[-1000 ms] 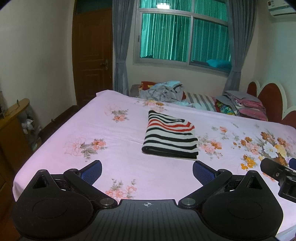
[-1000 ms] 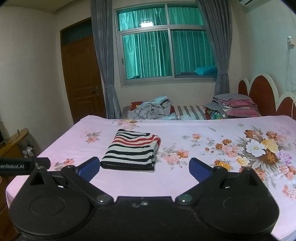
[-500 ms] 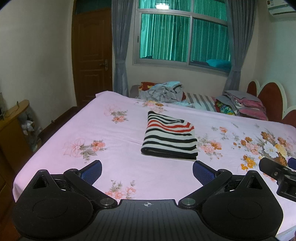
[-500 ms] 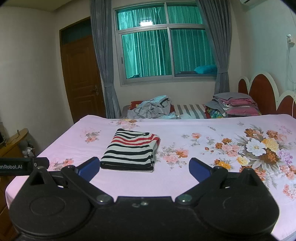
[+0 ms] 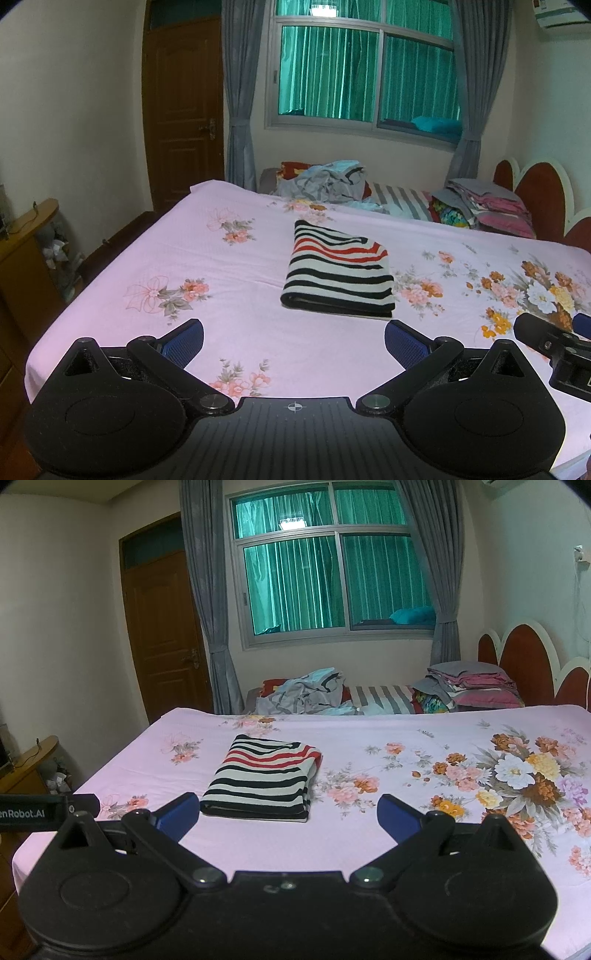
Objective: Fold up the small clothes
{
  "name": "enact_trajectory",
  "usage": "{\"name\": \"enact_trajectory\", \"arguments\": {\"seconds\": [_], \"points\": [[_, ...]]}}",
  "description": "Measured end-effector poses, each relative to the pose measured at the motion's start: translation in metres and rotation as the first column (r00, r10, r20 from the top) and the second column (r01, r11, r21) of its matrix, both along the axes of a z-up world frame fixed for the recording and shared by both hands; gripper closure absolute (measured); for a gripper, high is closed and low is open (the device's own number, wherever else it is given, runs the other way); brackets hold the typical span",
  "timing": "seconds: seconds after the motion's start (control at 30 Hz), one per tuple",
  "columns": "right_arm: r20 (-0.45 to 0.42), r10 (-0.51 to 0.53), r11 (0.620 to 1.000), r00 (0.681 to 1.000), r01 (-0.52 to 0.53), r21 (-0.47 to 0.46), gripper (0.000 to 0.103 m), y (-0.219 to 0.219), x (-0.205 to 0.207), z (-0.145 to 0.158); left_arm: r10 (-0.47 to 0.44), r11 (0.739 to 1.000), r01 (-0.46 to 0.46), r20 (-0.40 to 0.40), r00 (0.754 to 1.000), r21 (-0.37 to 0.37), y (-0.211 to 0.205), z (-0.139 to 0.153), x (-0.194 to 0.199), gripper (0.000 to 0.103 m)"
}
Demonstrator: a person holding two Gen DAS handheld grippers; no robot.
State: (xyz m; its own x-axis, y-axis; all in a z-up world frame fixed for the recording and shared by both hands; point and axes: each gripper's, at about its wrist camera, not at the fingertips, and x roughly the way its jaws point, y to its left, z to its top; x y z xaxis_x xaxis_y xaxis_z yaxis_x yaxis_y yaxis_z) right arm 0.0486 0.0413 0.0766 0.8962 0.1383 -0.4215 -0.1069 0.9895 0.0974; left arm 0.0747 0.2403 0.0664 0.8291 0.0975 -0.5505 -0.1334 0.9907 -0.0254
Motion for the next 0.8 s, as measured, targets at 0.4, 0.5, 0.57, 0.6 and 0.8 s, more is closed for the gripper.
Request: {"name": "enact_trajectory", "arguments": {"seconds": [0.4,0.5,0.57,0.6,0.8], "points": [[-0.013,0.0,1.0,1.0,0.0,0.005,0.0,-0.002,0.008,-0.004,-0.007,1.0,0.007,-0.015,1.0,-0.003,-0.003,-0.003,0.009,0.0],[-0.018,0.0,1.0,1.0,0.0,0.006,0.0,-0.002,0.011,-0.005,-0.01,1.0,0.01,-0.015,1.0,-0.001,-0.004,-0.004,0.012,0.0],[-0.02,-0.001,1.0,1.0,0.001,0.005,0.0,-0.002,0.013,-0.006,-0.014,1.0,0.014,-0.016,1.0,0.002,-0.005,-0.006,0.015,0.0],[-0.021,-0.001,1.0,1.0,0.001,0.006,0.0,-0.002,0.013,-0.006,-0.021,1.0,0.021,-0.016,1.0,0.002,-0.005,-0.006,0.017,0.0],[-0.042,-0.006,1.0,0.999,0.006,0.013,0.0,-0.004,0.027,-0.012,-0.045,0.999,0.045,-0.017,0.999,0.027,-0.007,-0.014,0.035,0.0]]}}
